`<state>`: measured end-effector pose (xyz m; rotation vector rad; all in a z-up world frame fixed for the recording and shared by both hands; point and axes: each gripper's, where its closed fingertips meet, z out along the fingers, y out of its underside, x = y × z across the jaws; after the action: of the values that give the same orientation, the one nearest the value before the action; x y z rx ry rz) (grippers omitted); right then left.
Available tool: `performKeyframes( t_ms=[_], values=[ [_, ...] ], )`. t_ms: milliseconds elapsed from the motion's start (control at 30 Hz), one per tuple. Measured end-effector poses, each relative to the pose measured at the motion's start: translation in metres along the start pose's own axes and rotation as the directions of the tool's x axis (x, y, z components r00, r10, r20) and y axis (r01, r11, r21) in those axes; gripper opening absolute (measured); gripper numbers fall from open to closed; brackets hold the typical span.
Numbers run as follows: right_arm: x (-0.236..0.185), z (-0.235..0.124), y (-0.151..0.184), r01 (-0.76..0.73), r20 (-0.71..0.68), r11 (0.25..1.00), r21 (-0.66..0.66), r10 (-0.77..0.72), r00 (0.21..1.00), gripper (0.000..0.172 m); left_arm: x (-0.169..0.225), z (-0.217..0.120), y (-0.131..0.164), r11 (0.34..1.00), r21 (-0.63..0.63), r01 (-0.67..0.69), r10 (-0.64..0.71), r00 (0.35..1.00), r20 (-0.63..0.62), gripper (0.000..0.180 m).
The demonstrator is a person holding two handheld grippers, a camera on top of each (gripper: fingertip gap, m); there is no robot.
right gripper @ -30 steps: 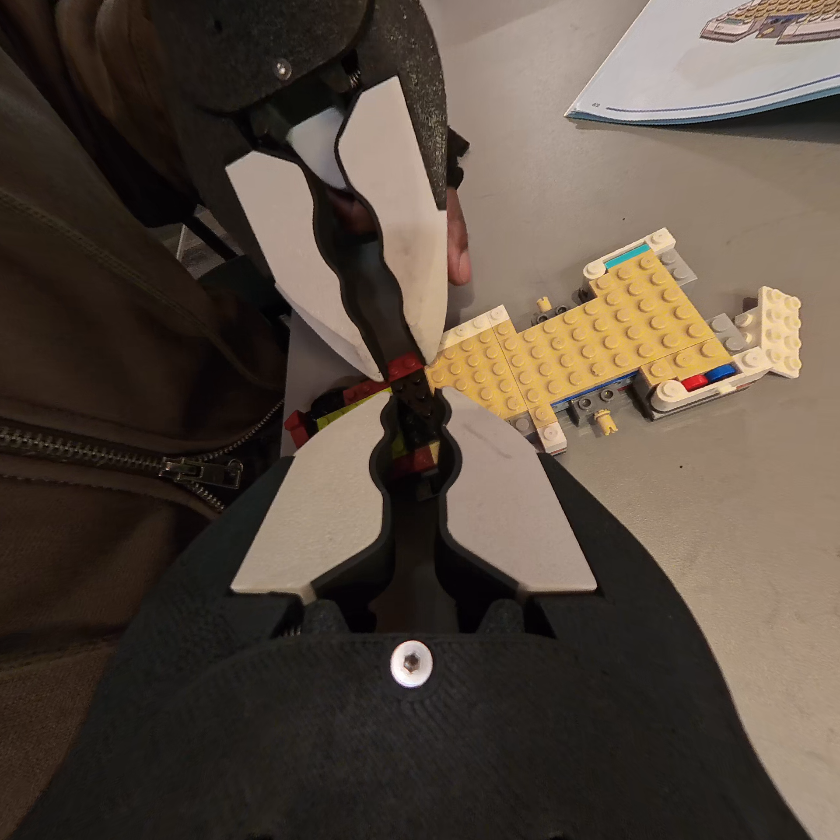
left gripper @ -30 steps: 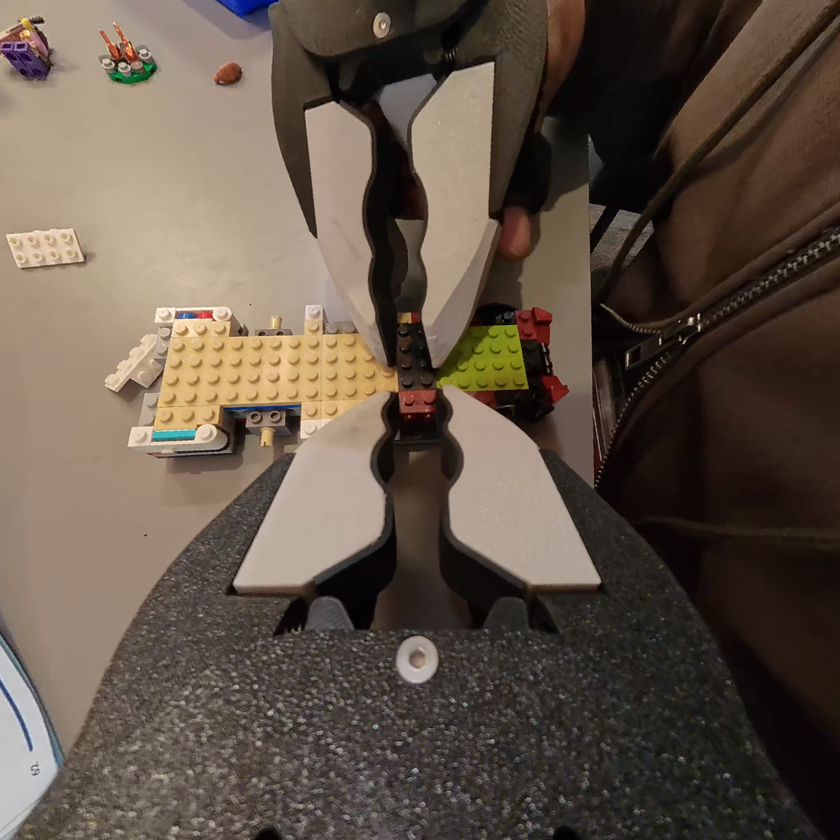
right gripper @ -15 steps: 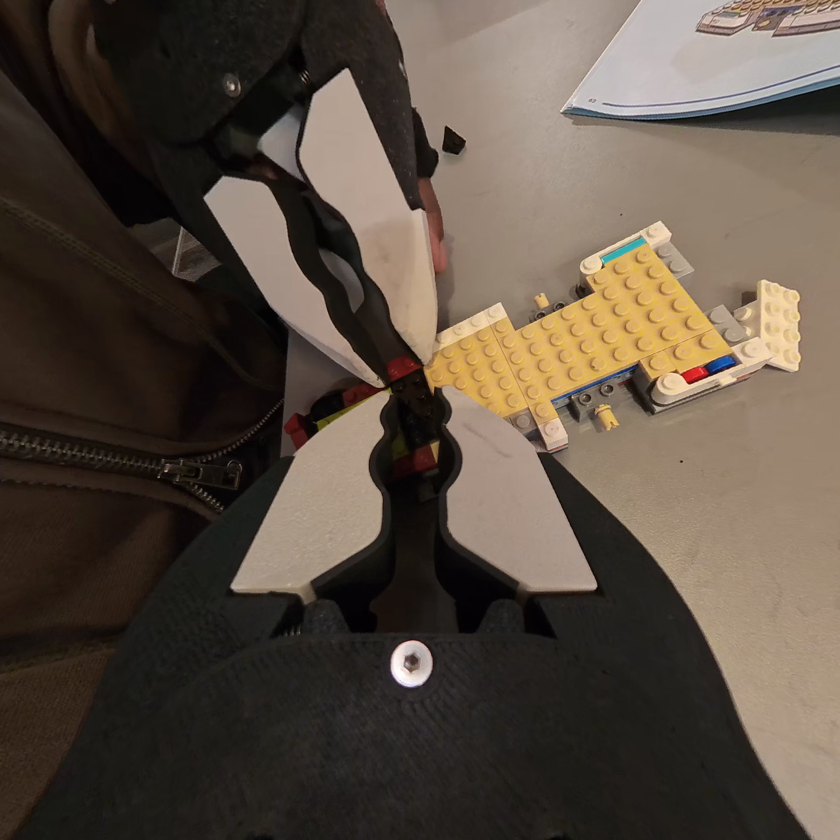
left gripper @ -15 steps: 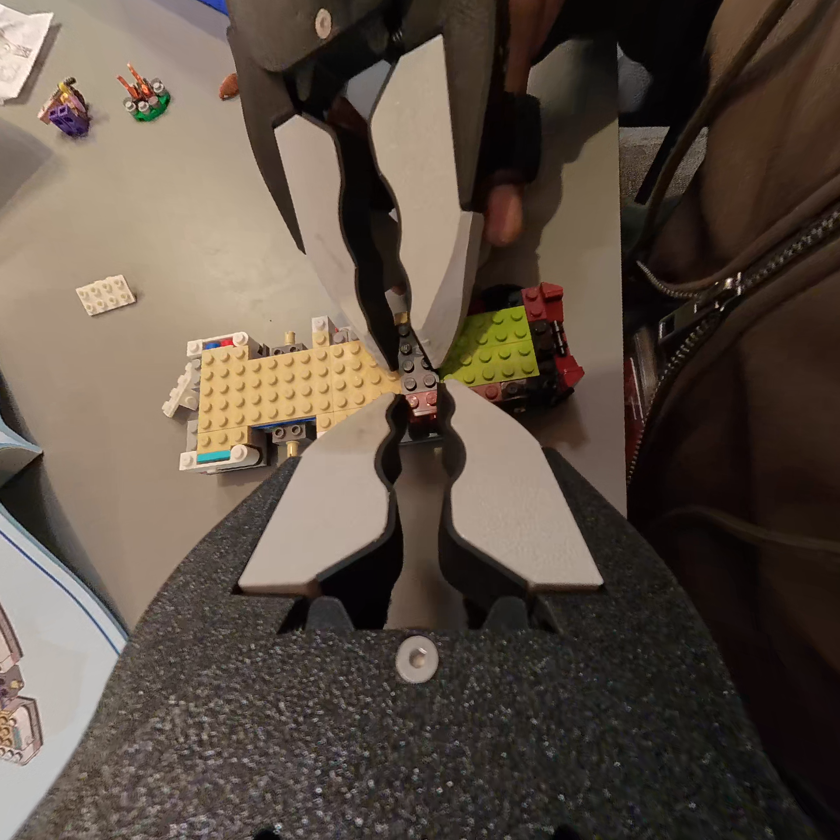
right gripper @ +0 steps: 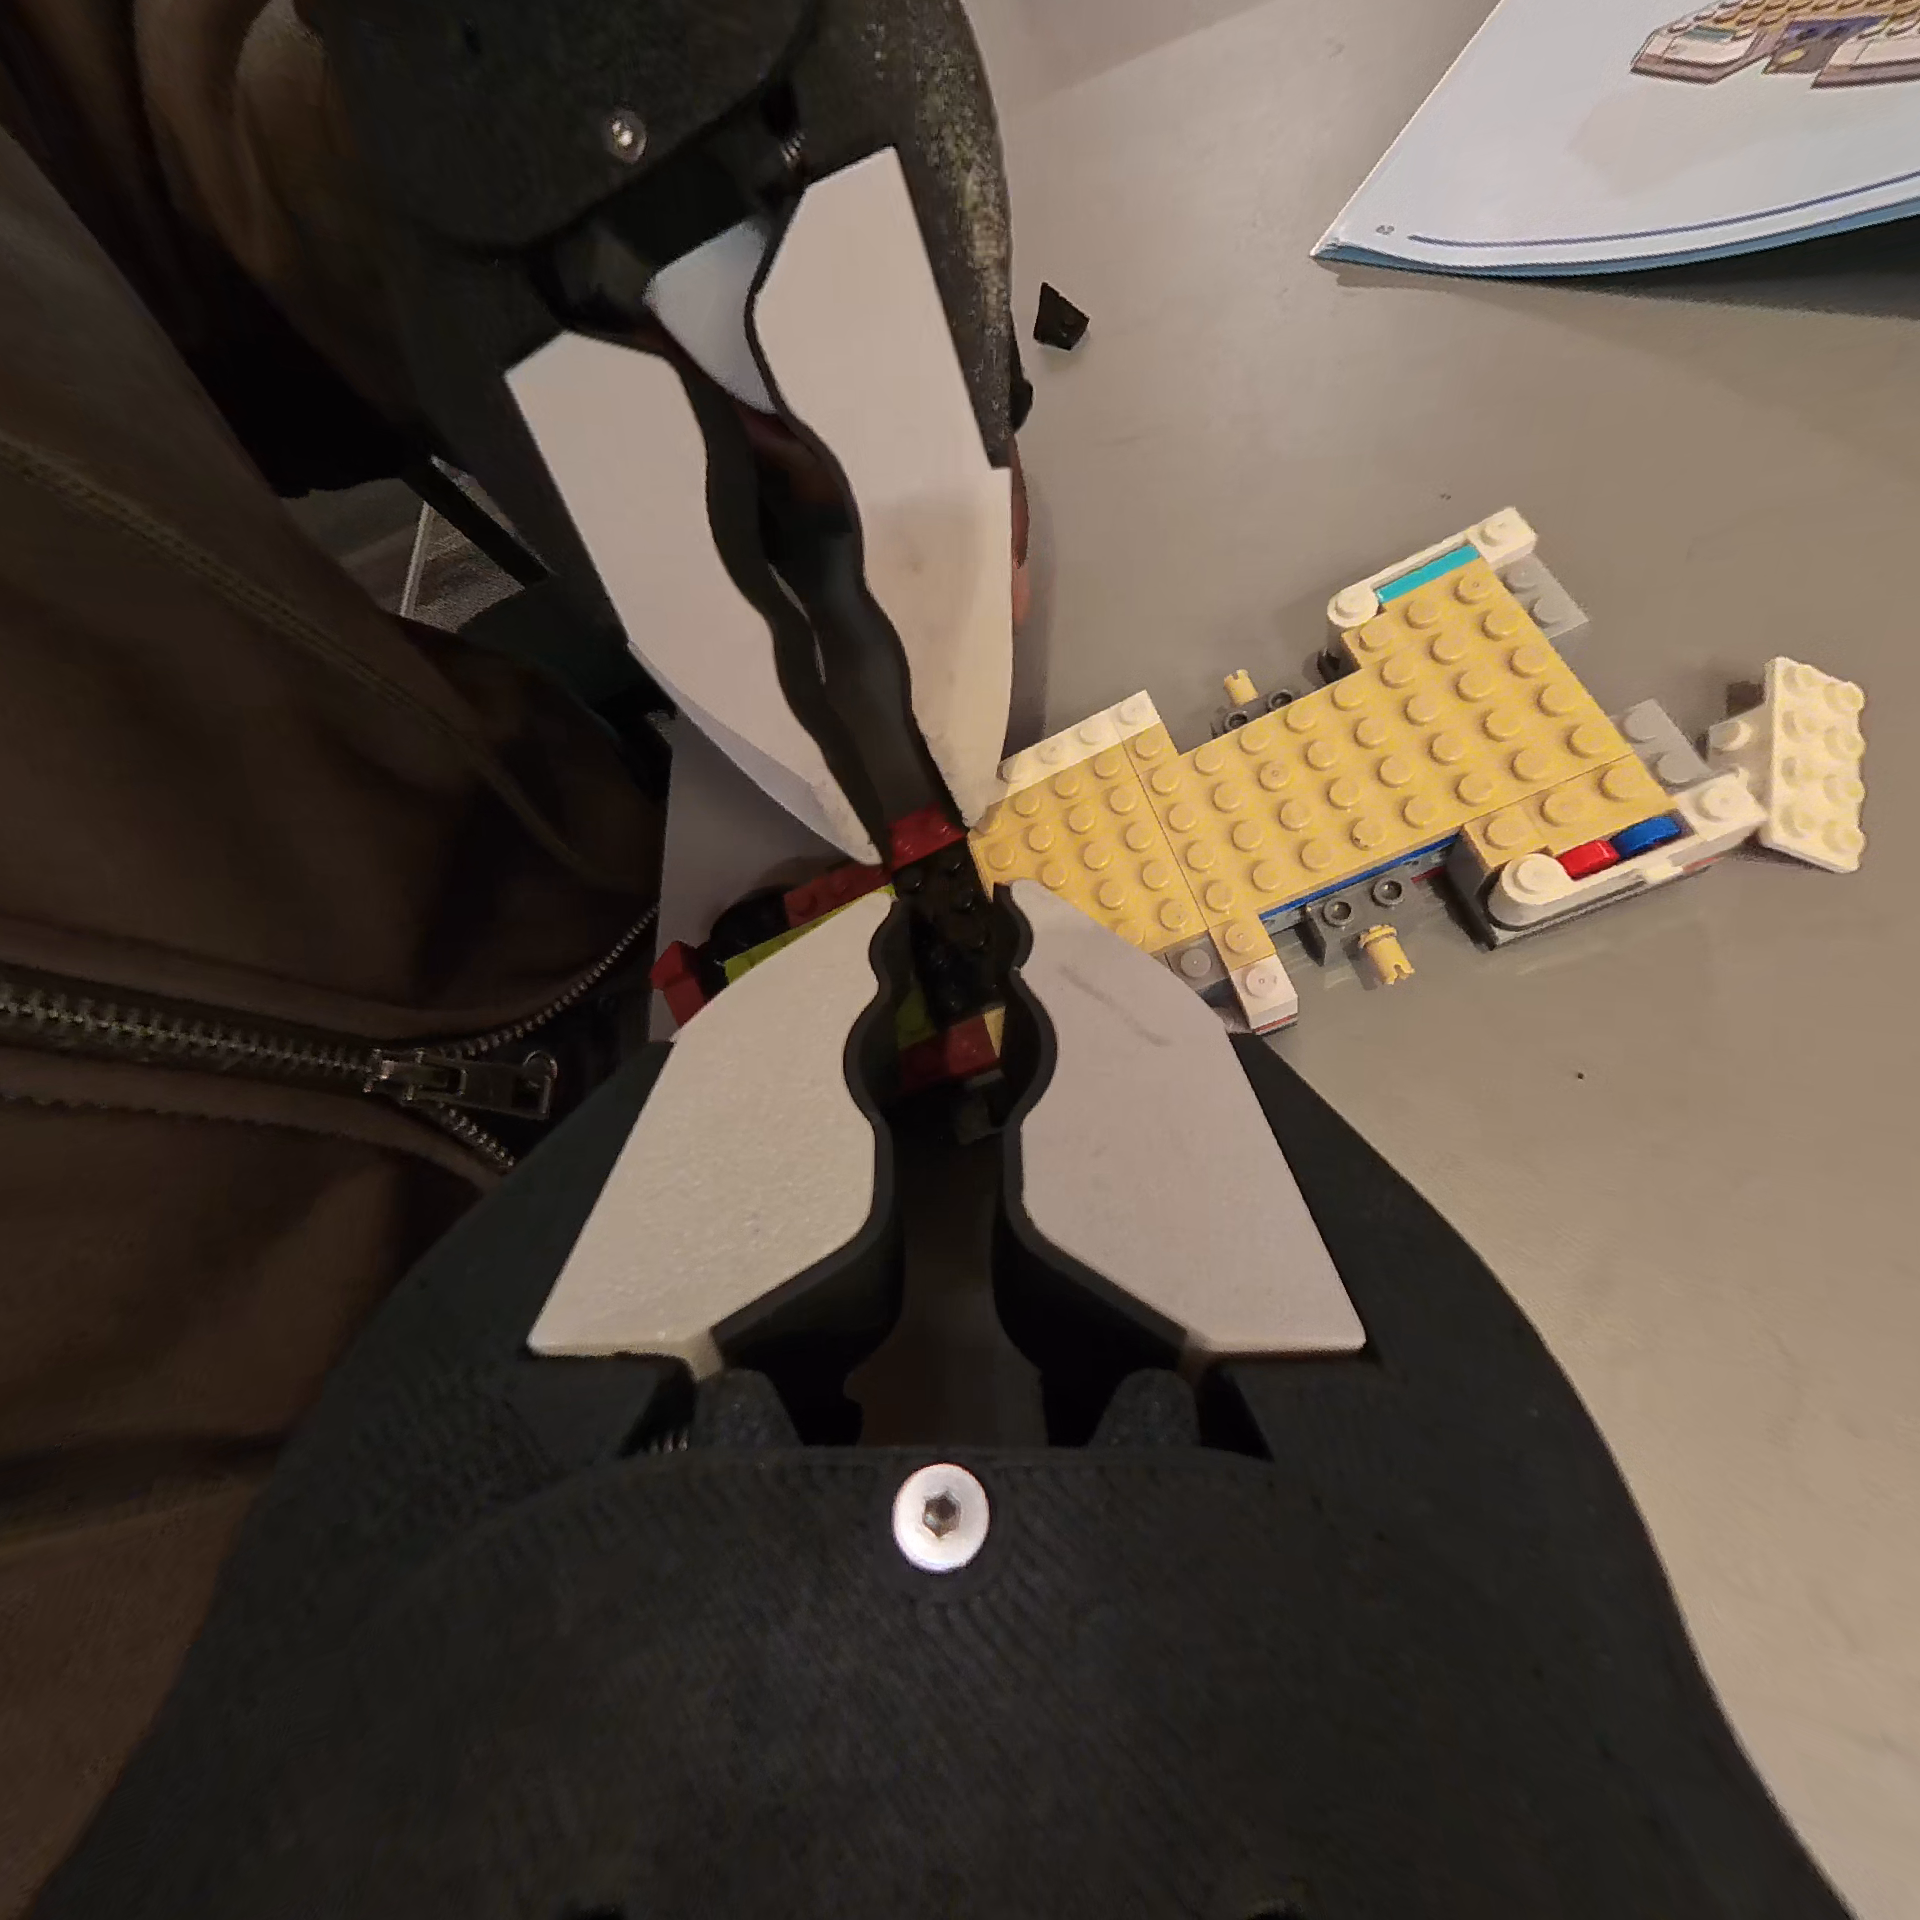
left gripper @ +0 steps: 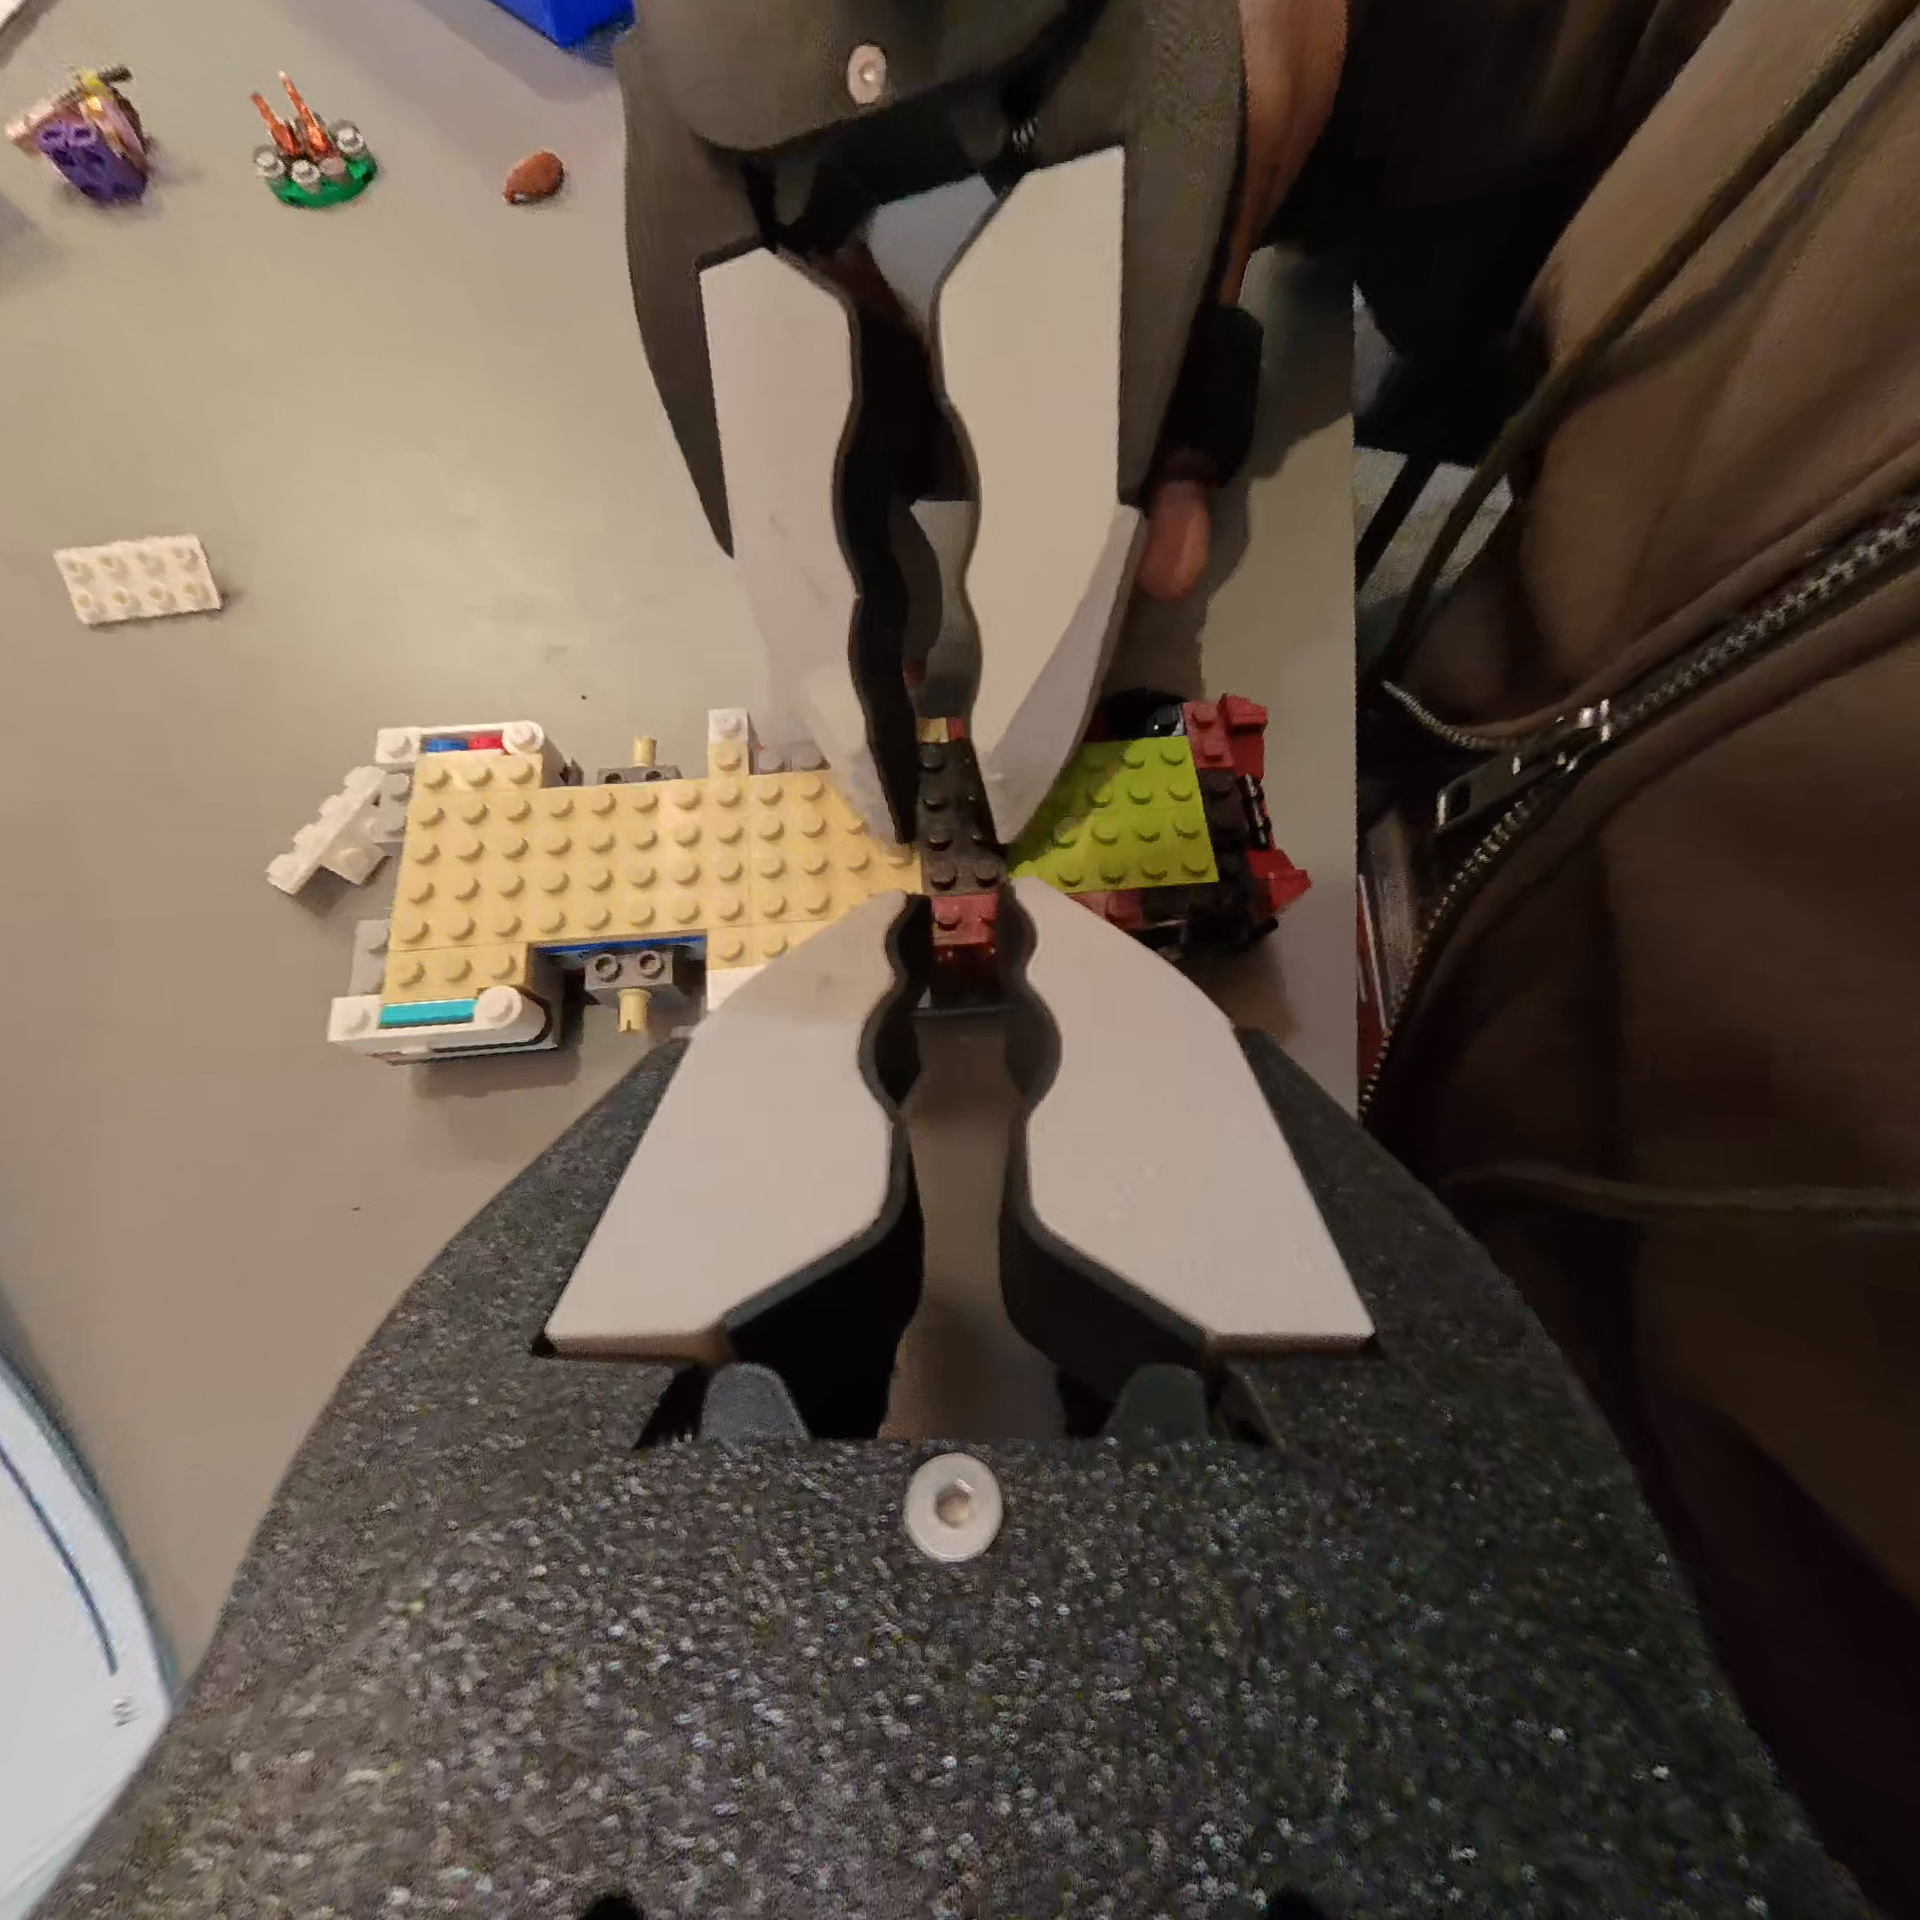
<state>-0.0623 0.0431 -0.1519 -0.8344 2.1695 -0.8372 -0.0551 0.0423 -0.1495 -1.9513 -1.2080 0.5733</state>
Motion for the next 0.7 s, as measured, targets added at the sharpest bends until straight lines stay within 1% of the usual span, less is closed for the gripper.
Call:
performKeyframes(
  t_ms=[100,233,367,467,700],
  values=[
    [-0.0007,0.0002,-0.0001,0.005,0.003,1.000,-0.002,-0.005,1.000,0.017,0.0012,-0.0003,0.0003,0.998,0.009,0.061,-0.060,0.996,-0.060,0.013],
    [-0.0007,0.0001,-0.0002,0.005,0.005,1.000,-0.001,-0.005,1.000,0.017,0.0015,-0.0002,0.0005,0.995,0.011,0.099,-0.097,0.989,-0.109,0.013],
    [-0.0007,0.0000,-0.0003,0.007,0.002,1.000,0.000,-0.007,1.000,0.017,0.0025,0.0001,0.0017,0.999,-0.007,0.052,-0.052,0.994,-0.098,0.016],
    [-0.0006,-0.0001,-0.0004,0.007,0.002,1.000,0.001,-0.007,1.000,0.016,0.0025,0.0003,0.0020,0.999,-0.024,0.048,-0.050,0.994,-0.097,0.016],
    [-0.0004,-0.0001,-0.0004,0.007,-0.001,1.000,0.000,-0.007,1.000,0.016,0.0017,0.0005,0.0023,0.994,-0.036,0.102,-0.106,0.986,-0.130,0.015]
  ],
)
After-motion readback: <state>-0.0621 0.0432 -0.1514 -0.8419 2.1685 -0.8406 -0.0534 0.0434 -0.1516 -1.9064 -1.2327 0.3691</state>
